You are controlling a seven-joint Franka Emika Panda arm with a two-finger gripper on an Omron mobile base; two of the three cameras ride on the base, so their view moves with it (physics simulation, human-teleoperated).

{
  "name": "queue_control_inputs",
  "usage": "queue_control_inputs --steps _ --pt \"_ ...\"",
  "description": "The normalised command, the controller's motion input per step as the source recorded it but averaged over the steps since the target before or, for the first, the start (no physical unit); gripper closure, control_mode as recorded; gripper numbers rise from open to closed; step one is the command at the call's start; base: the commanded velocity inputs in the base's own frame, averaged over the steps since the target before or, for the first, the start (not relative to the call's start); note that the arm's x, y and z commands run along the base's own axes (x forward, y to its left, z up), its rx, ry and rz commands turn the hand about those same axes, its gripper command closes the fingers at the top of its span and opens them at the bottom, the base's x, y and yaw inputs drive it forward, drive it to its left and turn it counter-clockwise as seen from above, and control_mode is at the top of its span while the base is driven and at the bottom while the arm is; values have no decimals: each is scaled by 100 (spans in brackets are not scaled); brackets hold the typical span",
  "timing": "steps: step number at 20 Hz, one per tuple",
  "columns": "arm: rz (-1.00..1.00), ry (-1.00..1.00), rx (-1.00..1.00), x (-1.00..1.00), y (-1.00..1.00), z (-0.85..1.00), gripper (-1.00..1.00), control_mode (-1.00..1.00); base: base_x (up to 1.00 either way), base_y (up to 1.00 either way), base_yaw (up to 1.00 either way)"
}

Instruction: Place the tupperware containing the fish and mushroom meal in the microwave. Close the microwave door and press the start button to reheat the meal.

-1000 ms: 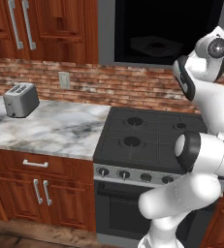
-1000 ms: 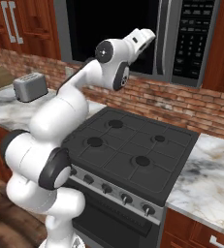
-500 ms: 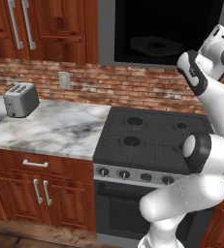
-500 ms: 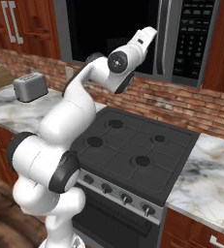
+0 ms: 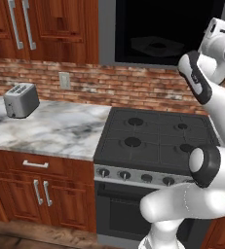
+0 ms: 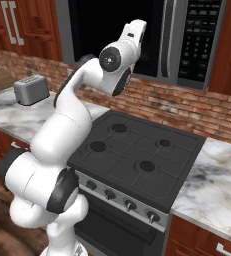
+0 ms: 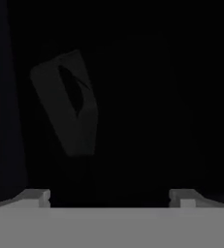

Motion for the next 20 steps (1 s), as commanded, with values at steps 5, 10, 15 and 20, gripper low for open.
queue_control_inputs --steps 5,10,15,20 --pt "0 1 -11 -68 27 42 -100 -100 0 0 0" --pt "0 -2 -1 -100 -23 5 -100 -100 0 0 0" --pt "0 -3 1 -96 -62 0 -100 -100 0 0 0" --pt "0 0 5 -69 -54 0 -100 -100 0 0 0"
